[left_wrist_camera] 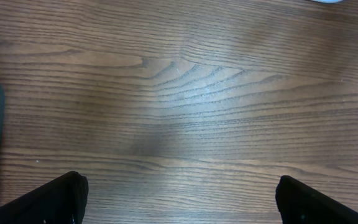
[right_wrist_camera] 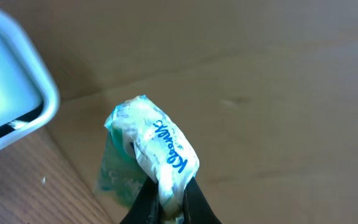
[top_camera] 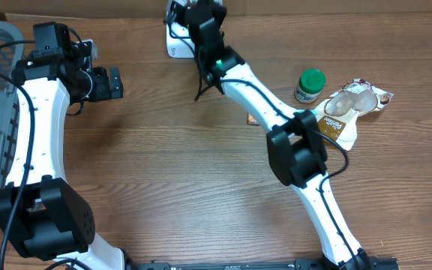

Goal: Scan the item barcode
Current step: 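Hold the small Kleenex pack in front of the scanner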

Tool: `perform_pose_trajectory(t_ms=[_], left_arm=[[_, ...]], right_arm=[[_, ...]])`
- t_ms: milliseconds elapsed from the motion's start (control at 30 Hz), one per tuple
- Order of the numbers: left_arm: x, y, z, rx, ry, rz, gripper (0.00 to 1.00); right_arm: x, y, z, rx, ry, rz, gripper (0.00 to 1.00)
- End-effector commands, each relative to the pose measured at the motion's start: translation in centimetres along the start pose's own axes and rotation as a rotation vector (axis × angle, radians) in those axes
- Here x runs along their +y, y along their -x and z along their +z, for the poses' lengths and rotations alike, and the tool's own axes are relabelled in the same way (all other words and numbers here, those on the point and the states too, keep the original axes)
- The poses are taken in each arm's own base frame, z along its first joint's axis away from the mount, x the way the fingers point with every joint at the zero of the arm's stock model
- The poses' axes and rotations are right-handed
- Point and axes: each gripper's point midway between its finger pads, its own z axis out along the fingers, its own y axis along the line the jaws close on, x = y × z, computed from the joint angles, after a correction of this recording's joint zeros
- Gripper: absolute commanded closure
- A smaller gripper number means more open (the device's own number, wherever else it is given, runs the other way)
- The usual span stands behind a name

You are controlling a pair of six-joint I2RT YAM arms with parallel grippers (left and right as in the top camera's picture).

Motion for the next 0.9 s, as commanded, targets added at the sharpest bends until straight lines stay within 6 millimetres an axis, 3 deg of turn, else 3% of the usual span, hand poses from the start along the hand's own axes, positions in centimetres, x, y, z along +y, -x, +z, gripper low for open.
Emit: perform_pose_trajectory(t_ms=[0, 267, 867], left_arm=[[-0.1, 0.7, -0.9, -0.030, 0.000, 0.020, 0.01], [-0.1, 0.7, -0.9, -0.030, 0.000, 0.020, 0.00], [-0.1, 0.7, -0.9, -0.030, 0.000, 0.020, 0.01]], right_arm=[[2.6, 1.7, 0.2, -0.067, 0.008, -0.178, 0.96], [5.2, 4.3, -0.1, -0.176, -0.012, -0.323, 0.96], [5.9, 6.0, -1.1, -0.208, -0.007, -0.293, 0.96]])
